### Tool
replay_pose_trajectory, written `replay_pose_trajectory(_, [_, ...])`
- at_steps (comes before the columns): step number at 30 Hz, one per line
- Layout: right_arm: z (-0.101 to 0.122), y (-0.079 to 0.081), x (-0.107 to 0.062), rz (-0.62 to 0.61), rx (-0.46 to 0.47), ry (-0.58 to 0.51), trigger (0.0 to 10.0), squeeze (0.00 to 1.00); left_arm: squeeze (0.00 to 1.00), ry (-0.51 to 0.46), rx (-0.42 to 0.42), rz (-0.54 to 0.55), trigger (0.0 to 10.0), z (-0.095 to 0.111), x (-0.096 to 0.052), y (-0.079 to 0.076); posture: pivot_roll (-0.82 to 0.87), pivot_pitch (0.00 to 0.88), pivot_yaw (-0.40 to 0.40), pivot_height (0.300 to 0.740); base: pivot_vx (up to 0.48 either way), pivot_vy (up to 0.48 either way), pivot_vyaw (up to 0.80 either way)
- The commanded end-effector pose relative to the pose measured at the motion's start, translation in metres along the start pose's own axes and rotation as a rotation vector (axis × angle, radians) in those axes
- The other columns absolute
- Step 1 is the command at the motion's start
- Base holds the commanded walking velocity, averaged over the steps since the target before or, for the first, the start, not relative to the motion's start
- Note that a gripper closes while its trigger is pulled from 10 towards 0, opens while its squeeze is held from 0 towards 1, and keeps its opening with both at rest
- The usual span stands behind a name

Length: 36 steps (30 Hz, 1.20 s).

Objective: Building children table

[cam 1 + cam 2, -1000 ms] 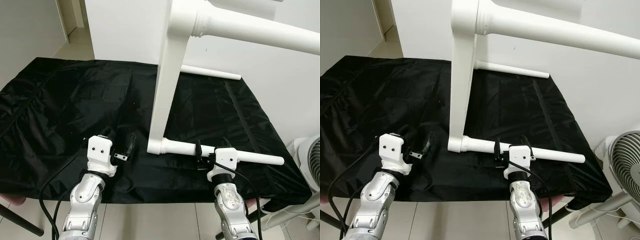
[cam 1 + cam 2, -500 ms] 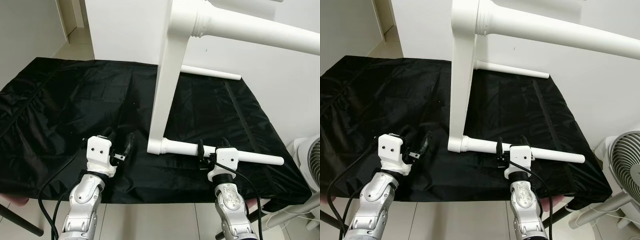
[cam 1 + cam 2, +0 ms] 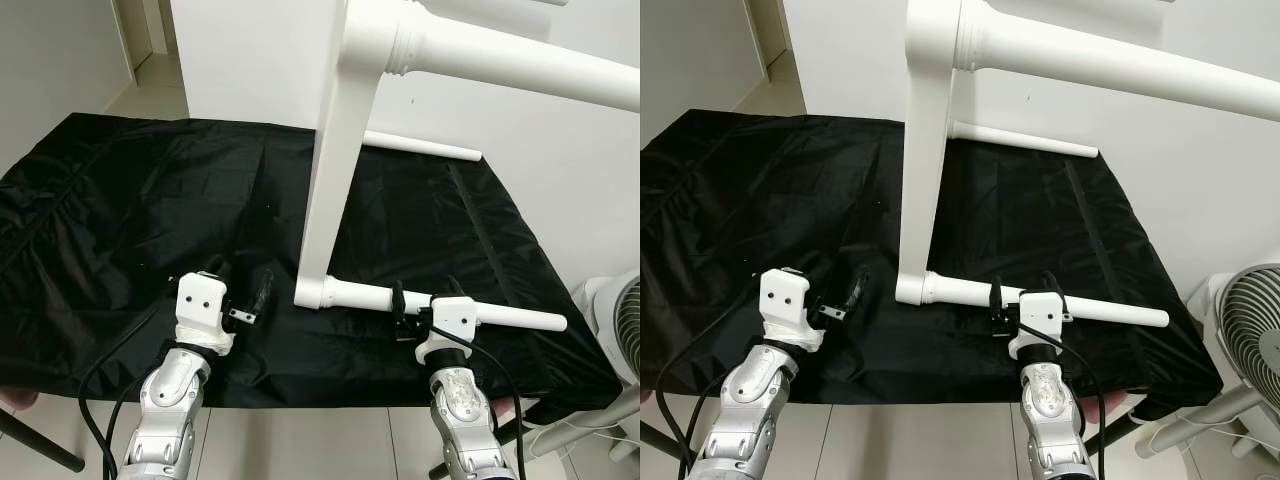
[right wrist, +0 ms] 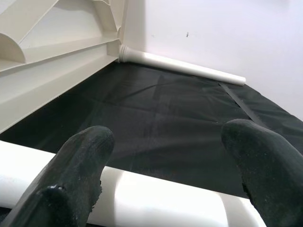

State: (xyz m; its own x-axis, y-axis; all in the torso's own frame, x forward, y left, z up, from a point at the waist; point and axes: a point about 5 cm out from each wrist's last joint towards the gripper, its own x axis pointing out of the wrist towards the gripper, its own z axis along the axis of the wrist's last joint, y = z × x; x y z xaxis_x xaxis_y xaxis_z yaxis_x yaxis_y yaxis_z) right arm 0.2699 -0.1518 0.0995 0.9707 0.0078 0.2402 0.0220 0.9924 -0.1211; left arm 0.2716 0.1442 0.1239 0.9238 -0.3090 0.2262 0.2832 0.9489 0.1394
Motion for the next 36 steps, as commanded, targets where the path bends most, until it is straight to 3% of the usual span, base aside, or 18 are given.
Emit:
replay_pose_trajectory(1, [-0.003, -0.002, 0.0, -0.001, -0.017, 0.014, 10.0, 0.0, 0.0, 0.012, 0.013, 0.013, 10.0, -0.003, -0.002, -0.002, 0.01, 0.0, -0.07, 0.74, 0.0, 0.0, 0.0])
replay_pose_trajectory(17, [-0.001, -0.002, 0.006, -0.001, -0.019, 0.002, 10.0, 0.0, 0.0, -0.001, 0.016, 0.032, 10.0, 0.0, 0.001, -0.004, -0.02, 0.0, -0.081, 0.74, 0.0, 0.0, 0.0])
replay_pose_trajectory(36, [0.003, -0.003, 0.005, -0.041, -0.025, -0.017, 10.0, 0.0, 0.0, 0.0, 0.006, -0.01, 10.0, 0.0, 0.011, -0.008, -0.03, 0.0, -0.027, 0.74, 0.0, 0.0, 0.0])
